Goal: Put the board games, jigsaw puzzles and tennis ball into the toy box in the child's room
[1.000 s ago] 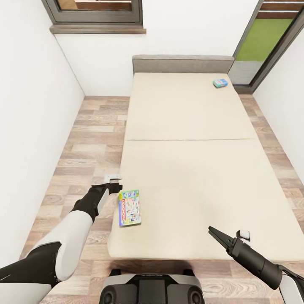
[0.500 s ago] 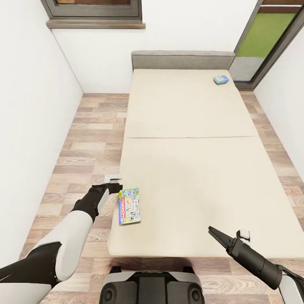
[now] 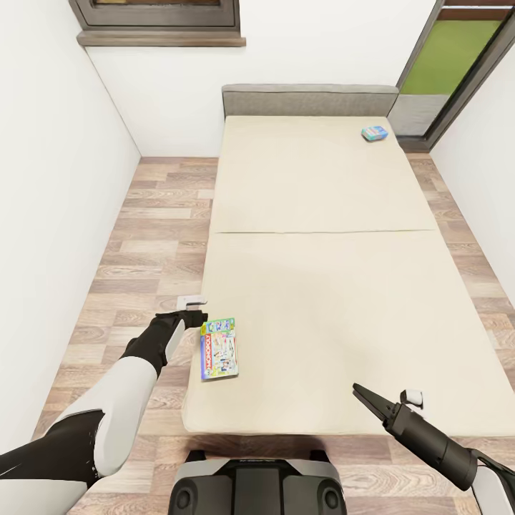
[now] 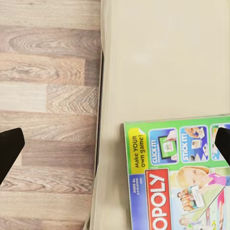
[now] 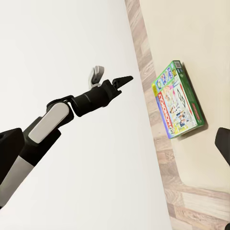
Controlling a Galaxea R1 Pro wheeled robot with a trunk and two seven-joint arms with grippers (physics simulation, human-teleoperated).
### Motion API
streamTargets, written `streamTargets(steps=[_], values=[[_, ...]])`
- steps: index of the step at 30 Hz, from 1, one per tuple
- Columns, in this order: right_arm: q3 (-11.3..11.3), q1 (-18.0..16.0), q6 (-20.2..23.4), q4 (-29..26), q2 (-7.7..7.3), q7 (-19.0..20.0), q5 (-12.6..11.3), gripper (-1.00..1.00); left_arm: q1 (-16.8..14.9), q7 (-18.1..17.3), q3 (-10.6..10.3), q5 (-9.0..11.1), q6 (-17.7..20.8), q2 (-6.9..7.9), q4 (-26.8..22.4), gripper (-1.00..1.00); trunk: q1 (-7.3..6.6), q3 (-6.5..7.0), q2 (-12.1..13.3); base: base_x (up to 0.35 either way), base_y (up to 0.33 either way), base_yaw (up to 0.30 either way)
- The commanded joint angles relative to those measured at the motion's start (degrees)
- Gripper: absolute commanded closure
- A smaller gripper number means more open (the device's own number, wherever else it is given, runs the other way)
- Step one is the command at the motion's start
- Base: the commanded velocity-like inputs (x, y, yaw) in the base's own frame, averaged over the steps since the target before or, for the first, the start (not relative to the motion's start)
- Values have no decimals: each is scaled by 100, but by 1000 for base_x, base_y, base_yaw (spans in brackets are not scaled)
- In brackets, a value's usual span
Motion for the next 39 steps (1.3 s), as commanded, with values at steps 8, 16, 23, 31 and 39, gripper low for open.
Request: streamTargets(steps=[8, 16, 23, 31, 39], values=[[-11, -3, 26, -4, -5, 11, -7, -100, -5, -11, 43, -45, 32, -8, -57, -100, 3, -30, -9, 0, 0, -2], [-7, -3, 27, -2, -6, 11, -6, -100, -190, -11, 43, -38, 55, -8, -86, -100, 3, -99, -9, 0, 0, 0], [-9, -3, 29, -5, -6, 11, -5, -100, -304, 6, 48, -37, 84, -38, -89, -100, 3, -164, -9, 0, 0, 0], [-12, -3, 31, -8, -6, 18, -7, -100, -325, 55, 49, -37, 62, -83, -89, -100, 3, -239, -9, 0, 0, 0], [-12, -3, 47, -14, -12, 81, -16, -100, -327, 64, 49, -41, 41, -102, -81, -100, 3, -314, -9, 0, 0, 0]])
